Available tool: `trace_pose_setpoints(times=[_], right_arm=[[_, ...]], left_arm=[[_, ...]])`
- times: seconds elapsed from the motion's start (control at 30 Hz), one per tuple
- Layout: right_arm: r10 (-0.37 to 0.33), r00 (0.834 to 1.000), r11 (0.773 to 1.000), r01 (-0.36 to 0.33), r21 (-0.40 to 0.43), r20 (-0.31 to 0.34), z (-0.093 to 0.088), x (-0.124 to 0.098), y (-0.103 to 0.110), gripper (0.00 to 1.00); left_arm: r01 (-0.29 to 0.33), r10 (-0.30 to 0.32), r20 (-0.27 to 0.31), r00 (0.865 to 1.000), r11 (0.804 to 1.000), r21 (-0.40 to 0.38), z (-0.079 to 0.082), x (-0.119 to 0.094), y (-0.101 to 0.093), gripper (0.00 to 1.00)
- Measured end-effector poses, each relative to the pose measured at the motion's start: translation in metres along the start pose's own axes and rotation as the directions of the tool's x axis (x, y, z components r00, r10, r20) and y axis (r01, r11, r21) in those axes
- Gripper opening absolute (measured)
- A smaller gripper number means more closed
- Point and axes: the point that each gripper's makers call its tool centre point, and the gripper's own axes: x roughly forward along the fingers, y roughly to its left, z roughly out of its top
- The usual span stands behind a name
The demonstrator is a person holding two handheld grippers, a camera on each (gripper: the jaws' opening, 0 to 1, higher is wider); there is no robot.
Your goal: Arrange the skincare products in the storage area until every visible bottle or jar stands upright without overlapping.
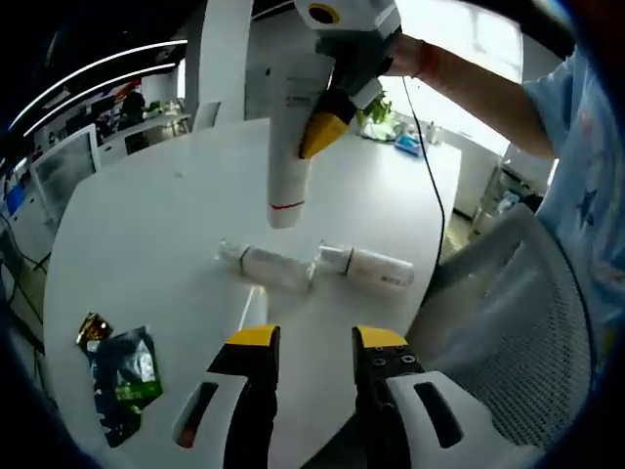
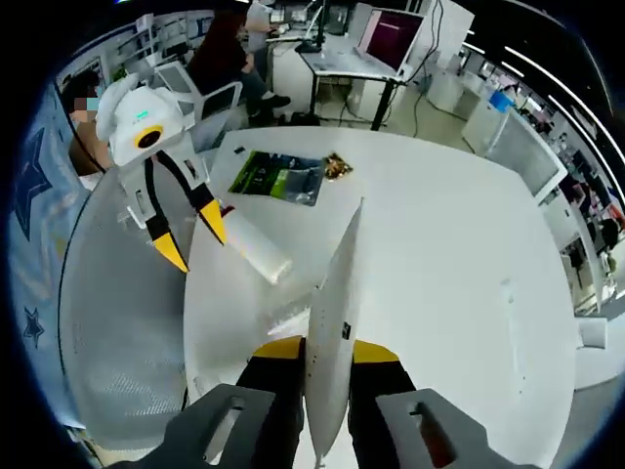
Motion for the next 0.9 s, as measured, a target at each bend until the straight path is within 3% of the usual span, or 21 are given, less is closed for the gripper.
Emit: trace_pose_setpoints(times=[0.17, 0.47, 0.63, 0.9], right_arm=[[-0.005, 1.000, 0.999, 0.006, 0.037, -0.025, -0.016, 0.016, -0.017, 0.08], [0.018, 0.998, 0.998, -0.015, 0.056, -0.055, -0.035, 0.031, -0.020, 0.08], [0.028, 1.000, 0.996, -0.028, 0.083, -0.004, -0.032, 0.030, -0.023, 0.09], [0.043, 0.999, 0.995, -0.044, 0.092, 0.012, -0.034, 0.032, -0.028, 0.11]], left_arm=[[-0.009, 0.009, -0.015, 1.000, 1.000, 0.014, -0.003, 0.000, 0.001, 0.27], [-0.007, 0.007, -0.018, 1.000, 1.000, 0.013, -0.004, 0.001, 0.001, 0.26], [-0.005, 0.005, -0.022, 1.000, 1.000, 0.013, -0.004, 0.001, 0.000, 0.26], [-0.003, 0.003, -0.027, 1.000, 1.000, 0.016, -0.005, 0.001, 0.000, 0.26]])
